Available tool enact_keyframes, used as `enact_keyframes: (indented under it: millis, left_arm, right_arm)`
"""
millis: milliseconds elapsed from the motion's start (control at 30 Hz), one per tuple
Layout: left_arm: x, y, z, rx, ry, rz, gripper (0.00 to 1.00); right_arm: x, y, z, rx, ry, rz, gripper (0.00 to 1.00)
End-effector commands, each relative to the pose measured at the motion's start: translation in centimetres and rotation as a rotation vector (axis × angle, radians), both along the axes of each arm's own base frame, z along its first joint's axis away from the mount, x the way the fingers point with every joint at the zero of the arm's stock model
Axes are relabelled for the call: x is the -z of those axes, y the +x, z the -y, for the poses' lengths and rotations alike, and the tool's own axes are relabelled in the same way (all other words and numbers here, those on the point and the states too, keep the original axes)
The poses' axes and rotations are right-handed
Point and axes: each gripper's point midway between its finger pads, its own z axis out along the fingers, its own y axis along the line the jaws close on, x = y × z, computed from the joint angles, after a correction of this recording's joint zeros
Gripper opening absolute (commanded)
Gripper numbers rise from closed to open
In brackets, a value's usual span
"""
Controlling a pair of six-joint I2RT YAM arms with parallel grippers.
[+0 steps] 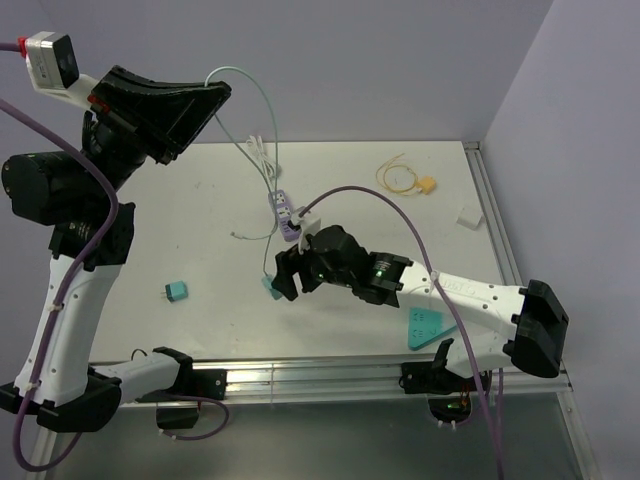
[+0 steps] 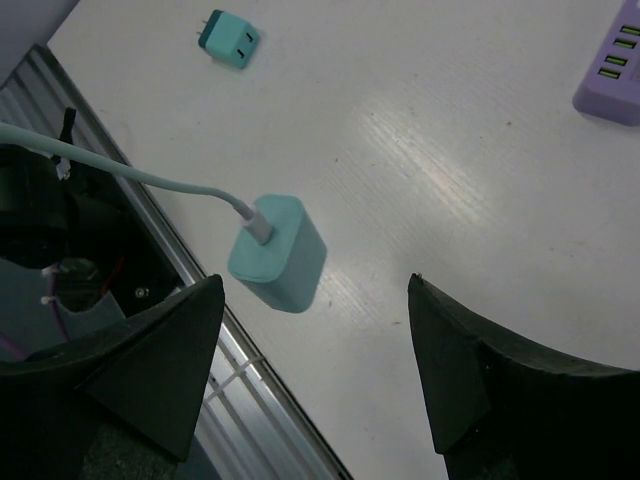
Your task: Insert the plug
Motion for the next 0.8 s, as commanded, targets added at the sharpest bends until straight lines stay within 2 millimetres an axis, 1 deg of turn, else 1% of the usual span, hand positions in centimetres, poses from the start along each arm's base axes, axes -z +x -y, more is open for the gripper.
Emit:
enact_keyframes:
  millis: [0, 67, 133, 167, 200, 267, 333, 367, 433, 467, 500, 533, 567, 700, 767]
  left_arm:
    - [-0.5, -0.3, -0.5, -0.024, -0.034, 0.016, 0.0]
    - [-0.5, -0.2, -0.5, -0.033, -0.037, 0.016, 0.0]
    - [-0.4, 0.0, -0.3, -0.036, -0.031, 0.009, 0.0]
    - [-0.6, -0.1, -0.3, -0.036, -0.029, 0.013, 0.0]
    - [-0.4, 0.1, -0.2, -0.034, -0.023, 0.007, 0.0]
    - [-0.3, 0.2, -0.1, -0.029, -0.024, 0.001, 0.0]
    - [-0.2, 0.3, -0.1, -0.026, -0.032, -0.003, 0.0]
    - [-0.3, 0.2, -0.1, -0.021, -0.035, -0.005, 0.0]
    - [-0.4, 0.1, 0.1, -0.008, -0.04, -0.007, 0.0]
    - [-0.5, 0.1, 0.2, -0.003, -0.041, -0.008, 0.0]
    - [-0.5, 0.0, 0.3, 0.002, -0.042, -0.008, 0.0]
    - [-0.7, -0.1, 0.3, 0.006, -0.043, -0.006, 0.0]
    - [-0.9, -0.2, 0.3, 0.008, -0.044, -0.001, 0.0]
    - [-0.9, -0.3, 0.8, 0.019, -0.032, -0.002, 0.0]
    - [-0.8, -0.2, 0.8, 0.015, -0.029, -0.005, 0.0]
  right_arm:
    - [-3.2, 0.4, -1.5, 0.054, 0.101, 0.024, 0.81]
    - [-2.9, 0.6, -1.8, 0.063, 0.082, 0.037, 0.81]
    - [-2.8, 0.0, -2.1, 0.051, 0.071, 0.06, 0.82]
    - [-3.2, -0.4, -2.3, 0.042, 0.086, 0.072, 0.82]
    - [-3.0, -0.9, -2.5, 0.022, 0.088, 0.073, 0.82]
    - [-2.7, -1.1, -2.6, 0.016, 0.08, 0.069, 0.83]
    - [-2.3, -0.7, -2.5, 0.042, 0.054, 0.079, 0.83]
    - [-1.6, -0.5, -2.5, 0.051, 0.026, 0.08, 0.83]
    - [-0.9, 0.1, -2.2, 0.091, -0.003, 0.101, 0.83]
    - [0.0, 0.5, -2.1, 0.108, -0.031, 0.103, 0.83]
    - [-0.1, 0.8, -2.1, 0.122, -0.04, 0.112, 0.83]
    - [0.1, 1.5, -1.8, 0.153, -0.062, 0.131, 0.83]
    - [0.6, 1.7, -1.9, 0.159, -0.081, 0.139, 0.83]
    - [1.0, 2.1, -2.3, 0.141, -0.107, 0.177, 0.83]
    - [1.4, 2.1, -2.6, 0.117, -0.127, 0.187, 0.81]
